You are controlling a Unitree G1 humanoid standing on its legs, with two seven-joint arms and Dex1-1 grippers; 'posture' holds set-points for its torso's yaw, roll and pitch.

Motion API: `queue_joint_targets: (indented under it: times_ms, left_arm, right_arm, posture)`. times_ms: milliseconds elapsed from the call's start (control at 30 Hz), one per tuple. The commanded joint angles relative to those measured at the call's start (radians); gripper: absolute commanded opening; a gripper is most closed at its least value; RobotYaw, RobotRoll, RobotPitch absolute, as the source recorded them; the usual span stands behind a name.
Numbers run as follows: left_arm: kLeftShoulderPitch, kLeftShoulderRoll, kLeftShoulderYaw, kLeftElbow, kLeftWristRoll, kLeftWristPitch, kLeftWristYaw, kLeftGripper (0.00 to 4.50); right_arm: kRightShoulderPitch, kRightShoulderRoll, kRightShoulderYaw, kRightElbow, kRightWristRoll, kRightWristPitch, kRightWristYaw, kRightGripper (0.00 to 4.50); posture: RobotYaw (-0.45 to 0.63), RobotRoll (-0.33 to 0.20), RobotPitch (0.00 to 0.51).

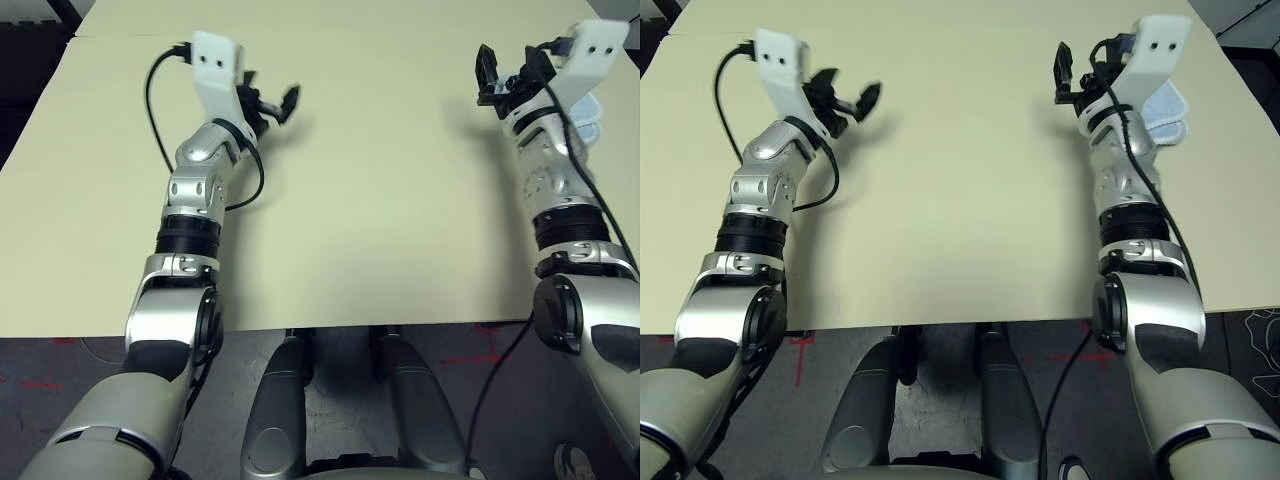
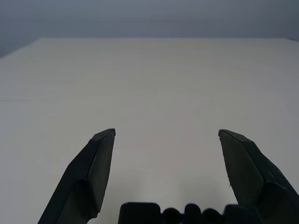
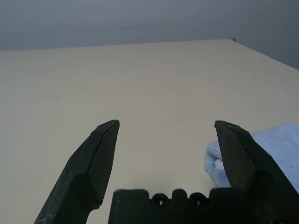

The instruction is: Fold the towel and set it aside.

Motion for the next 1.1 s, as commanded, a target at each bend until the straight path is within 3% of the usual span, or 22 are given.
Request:
queue_joint_targets:
  times_ms: [33, 167, 433, 933, 1100]
  left_arm:
    - [0.025, -0.007, -0.010, 0.079, 0.080, -0.146, 0.160, 4.50]
    - [0.050, 0.005, -0.020, 0.136, 0.109, -0.236, 0.206, 4.50]
    - [0.087, 0.059, -0.031, 0.193, 0.101, -0.337, 0.127, 4.50]
    - [0.114, 0.067, -0.014, 0.208, 0.022, -0.283, -0.087, 4.50]
    - [0.134, 0.067, -0.026, 0.228, 0.025, -0.237, -0.125, 4.50]
  right_arm:
    - [0.006, 0.022, -0.016, 0.073, -0.010, -0.073, -0.010, 4.46]
    - [0.033, 0.031, -0.011, 0.105, -0.023, -0.135, 0.017, 4.46]
    - [0.083, 0.012, -0.041, 0.107, 0.022, -0.162, 0.203, 4.46]
    - [0.053, 0.006, -0.042, 0.128, -0.017, -0.146, 0.169, 4.46]
    - [0.062, 0.017, -0.048, 0.130, -0.014, -0.118, 0.140, 4.46]
  posture:
    - [0.07, 0.000, 0.248]
    - [0.05, 0.000, 0.244]
    - [0.04, 0.000, 0.248]
    - [0.01, 0.000, 0.252]
    - [0.00, 0.000, 0.219]
